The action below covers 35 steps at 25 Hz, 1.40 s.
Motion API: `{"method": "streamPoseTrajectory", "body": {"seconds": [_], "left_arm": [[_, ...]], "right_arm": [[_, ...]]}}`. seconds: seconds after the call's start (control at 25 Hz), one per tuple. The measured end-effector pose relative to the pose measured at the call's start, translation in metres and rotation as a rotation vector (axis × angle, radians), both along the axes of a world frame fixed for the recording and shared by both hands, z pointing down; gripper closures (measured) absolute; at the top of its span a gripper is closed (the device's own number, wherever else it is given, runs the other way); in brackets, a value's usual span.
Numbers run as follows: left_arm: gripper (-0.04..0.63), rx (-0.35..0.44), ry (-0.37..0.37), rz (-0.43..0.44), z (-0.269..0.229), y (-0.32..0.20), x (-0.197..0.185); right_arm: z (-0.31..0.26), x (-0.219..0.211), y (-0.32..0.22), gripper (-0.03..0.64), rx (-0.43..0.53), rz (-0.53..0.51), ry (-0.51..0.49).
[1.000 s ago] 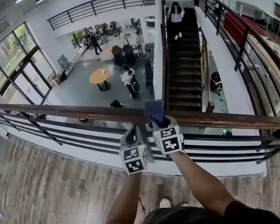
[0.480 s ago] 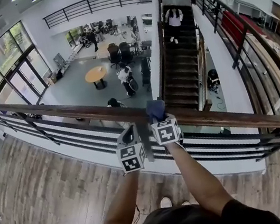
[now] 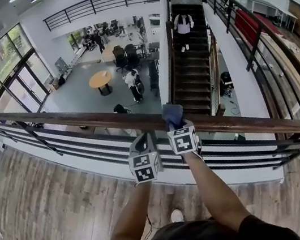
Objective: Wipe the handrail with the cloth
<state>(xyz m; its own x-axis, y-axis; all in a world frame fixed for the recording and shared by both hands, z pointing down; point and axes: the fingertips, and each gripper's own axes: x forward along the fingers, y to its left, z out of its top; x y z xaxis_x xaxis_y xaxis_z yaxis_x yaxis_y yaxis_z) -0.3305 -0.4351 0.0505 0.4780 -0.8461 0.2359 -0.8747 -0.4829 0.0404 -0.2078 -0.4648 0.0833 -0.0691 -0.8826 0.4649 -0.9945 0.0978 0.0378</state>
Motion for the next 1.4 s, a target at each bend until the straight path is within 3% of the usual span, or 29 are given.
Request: {"method": "streamPoseTrajectory", "body": {"seconds": [0.68,1.2,1.4], "left_arm": [[0.594,-0.016,-0.051,0.137,0.008,0.046,0.138],[0.594,-0.021,-0.055,0.175,0.001,0.1,0.254],[0.593,0.022,-0.11,0.174,-0.003,0.117,0.297]], "right_arm": [[0.003,0.145,0.063,0.529,-0.016,0.097,-0.018],[0.001,0.265,0.122,0.529,-0.009,0.121,0.007],[-0.002,0.313,0.142,0.529,0.006,0.114,0.054]]}}
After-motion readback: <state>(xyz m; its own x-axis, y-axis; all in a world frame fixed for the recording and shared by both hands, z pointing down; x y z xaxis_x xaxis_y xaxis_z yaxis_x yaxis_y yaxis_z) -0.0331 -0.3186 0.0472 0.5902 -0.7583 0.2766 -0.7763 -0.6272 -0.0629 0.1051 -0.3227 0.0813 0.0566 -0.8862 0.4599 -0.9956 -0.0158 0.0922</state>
